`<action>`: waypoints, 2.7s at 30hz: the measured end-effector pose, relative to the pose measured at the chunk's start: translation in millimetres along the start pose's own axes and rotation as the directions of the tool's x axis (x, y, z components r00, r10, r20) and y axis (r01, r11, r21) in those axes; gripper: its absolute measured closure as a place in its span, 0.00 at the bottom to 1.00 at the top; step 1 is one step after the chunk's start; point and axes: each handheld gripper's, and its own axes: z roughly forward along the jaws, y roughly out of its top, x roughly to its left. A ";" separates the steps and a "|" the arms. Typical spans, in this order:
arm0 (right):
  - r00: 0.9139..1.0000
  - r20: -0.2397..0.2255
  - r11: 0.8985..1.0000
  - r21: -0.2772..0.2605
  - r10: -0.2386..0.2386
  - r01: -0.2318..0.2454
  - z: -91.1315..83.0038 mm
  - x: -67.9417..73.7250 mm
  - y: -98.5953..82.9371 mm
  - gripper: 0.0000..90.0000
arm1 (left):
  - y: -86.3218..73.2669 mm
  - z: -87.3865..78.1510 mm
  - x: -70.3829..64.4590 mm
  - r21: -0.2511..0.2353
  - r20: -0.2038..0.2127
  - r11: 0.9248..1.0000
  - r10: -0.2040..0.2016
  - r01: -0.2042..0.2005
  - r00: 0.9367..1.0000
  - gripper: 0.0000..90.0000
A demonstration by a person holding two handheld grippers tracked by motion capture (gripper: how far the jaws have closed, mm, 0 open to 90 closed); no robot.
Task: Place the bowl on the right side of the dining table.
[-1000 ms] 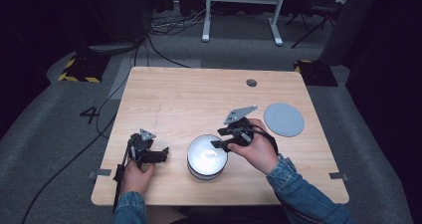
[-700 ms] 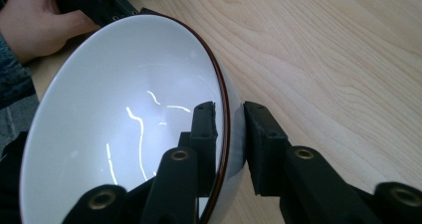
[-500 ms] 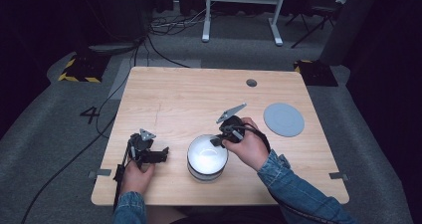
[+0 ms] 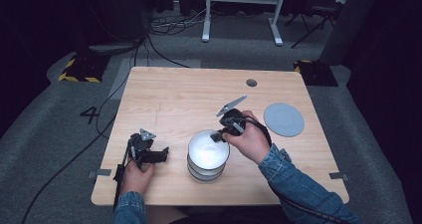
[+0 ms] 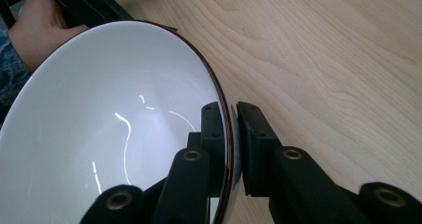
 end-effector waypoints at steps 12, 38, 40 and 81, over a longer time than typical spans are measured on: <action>0.997 0.058 0.997 -0.050 0.060 -0.057 -39.4 -31.1 0.4 0.92 | 0.0 -0.1 0.0 0.001 0.000 1.000 0.000 0.000 1.000 0.08; 0.942 0.220 0.965 -0.125 0.253 -0.230 -92.0 -120.5 -45.1 0.92 | 0.6 0.3 0.5 0.000 -0.001 1.000 0.005 -0.005 1.000 0.08; 0.938 0.228 0.964 -0.126 0.259 -0.236 -92.9 -122.8 -46.4 0.92 | 0.6 0.3 0.5 0.000 -0.001 1.000 0.005 -0.005 1.000 0.08; 0.780 0.347 0.853 -0.208 0.521 -0.478 -139.6 -230.2 -98.2 0.92 | 0.6 0.3 0.5 0.000 -0.001 1.000 0.005 -0.005 1.000 0.08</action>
